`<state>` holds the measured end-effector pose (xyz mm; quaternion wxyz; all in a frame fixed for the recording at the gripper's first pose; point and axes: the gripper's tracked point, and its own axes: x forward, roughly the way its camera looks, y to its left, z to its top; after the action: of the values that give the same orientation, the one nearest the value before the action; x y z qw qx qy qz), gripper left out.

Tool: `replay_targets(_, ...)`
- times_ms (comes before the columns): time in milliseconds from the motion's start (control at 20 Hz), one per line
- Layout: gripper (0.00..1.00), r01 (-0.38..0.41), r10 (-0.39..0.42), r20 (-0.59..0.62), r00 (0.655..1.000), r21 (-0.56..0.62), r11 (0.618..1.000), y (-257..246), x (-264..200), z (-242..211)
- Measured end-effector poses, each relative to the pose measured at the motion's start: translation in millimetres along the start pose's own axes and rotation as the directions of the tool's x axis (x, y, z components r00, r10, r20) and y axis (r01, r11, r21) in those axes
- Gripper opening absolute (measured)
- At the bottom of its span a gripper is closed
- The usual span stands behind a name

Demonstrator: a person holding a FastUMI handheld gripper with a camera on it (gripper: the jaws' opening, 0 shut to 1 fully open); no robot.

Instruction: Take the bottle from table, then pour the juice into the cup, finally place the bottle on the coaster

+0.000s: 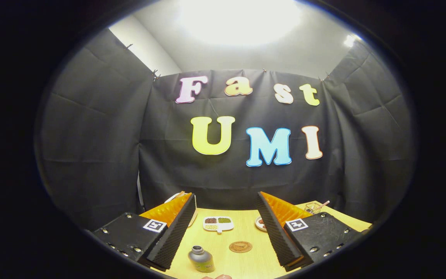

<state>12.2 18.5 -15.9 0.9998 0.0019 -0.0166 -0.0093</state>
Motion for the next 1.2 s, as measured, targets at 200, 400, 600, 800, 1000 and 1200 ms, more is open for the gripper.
replay_targets(200,0.97,-0.014,0.014,0.006,1.000,-0.025,1.000,16.4,4.6,-17.0)
replay_targets(400,0.97,-0.027,0.026,-0.037,0.999,-0.048,0.998,34.0,10.6,-52.2)
replay_targets(600,0.97,-0.025,0.021,-0.067,0.998,-0.054,0.998,50.1,15.3,-85.0)
replay_targets(800,0.97,-0.021,0.019,-0.107,0.994,-0.017,1.000,65.0,24.3,-117.3)
replay_targets(1000,0.97,0.000,0.004,-0.191,0.982,0.019,1.000,70.7,30.0,-164.8)
replay_targets(1200,0.97,0.016,-0.014,-0.285,0.958,0.005,1.000,73.3,32.8,-208.7)
